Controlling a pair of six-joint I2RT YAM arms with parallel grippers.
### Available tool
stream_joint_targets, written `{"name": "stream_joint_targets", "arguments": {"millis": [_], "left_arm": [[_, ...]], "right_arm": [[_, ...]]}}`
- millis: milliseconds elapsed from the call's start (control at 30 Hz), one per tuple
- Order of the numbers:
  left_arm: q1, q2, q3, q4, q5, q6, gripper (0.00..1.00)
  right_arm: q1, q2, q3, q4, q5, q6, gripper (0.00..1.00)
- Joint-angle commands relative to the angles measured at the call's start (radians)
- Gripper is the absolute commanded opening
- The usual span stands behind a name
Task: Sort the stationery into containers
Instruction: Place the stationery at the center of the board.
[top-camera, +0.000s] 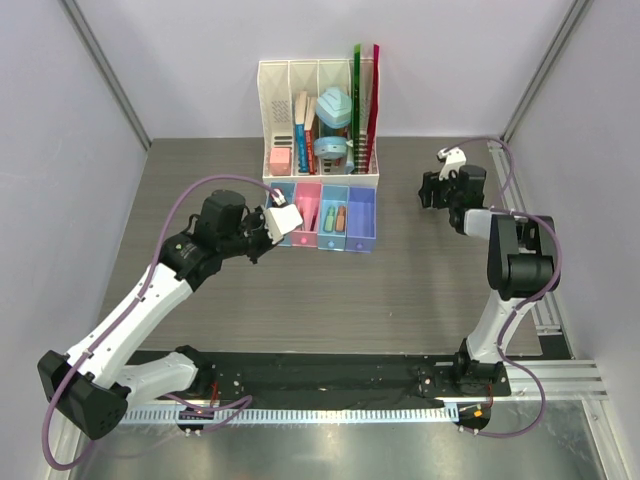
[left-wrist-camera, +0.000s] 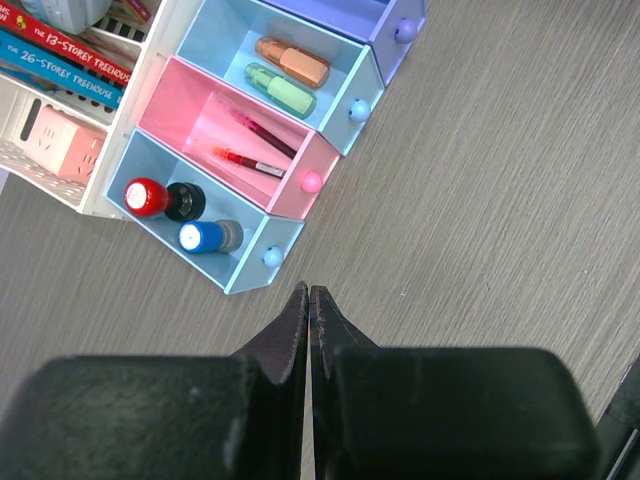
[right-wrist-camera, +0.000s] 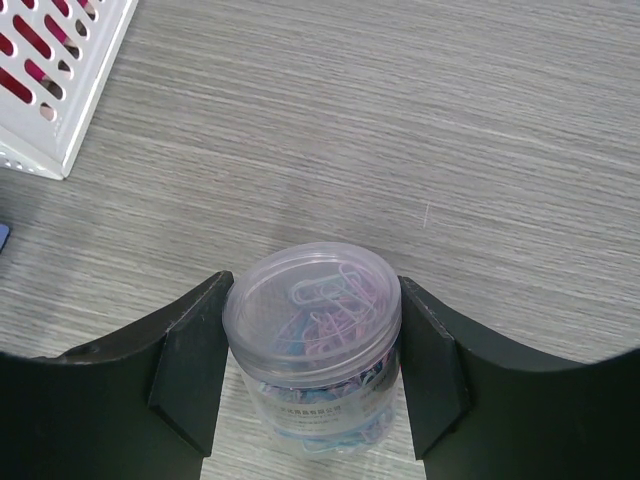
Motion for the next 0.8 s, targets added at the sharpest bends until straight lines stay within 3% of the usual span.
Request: {"name": "stream_joint_targets", "arguments": {"millis": [0,167,267,367,633,733,767], "left_arm": [[0.005,-0.005,0.002,0.022,0.015,0.003,0.00],[0.007,-0.008,0.007,0.019,0.016,0.003,0.00],[0.007,-0.005,0.010,0.017,0.015,0.006,0.00],[0.007,-0.002,0.011,0.017,0.015,0.006,0.00],[0.007,-0.005,0.004,0.022,0.016,0.008,0.00],[0.007,-0.008,0.004,0.020,0.015,0.009,0.00],[0.007,-0.008,0.005,0.020,0.015,0.009,0.00]], "right_arm": [[0.009,-0.023,0.011,0.118,0.055,0.022,0.33],[0.052,0.020,-0.026,0.234,0.154,0.002,0.25],[0.108,0.037,-0.096,0.396,0.236,-0.031,0.12],[0.157,0.048,-0.159,0.551,0.332,-0.027,0.08],[0.214,0.072,-0.212,0.696,0.474,0.031,0.11],[0.214,0.065,-0.213,0.669,0.483,0.028,0.17],[0.213,0.063,-0.210,0.643,0.478,0.022,0.24]]}}
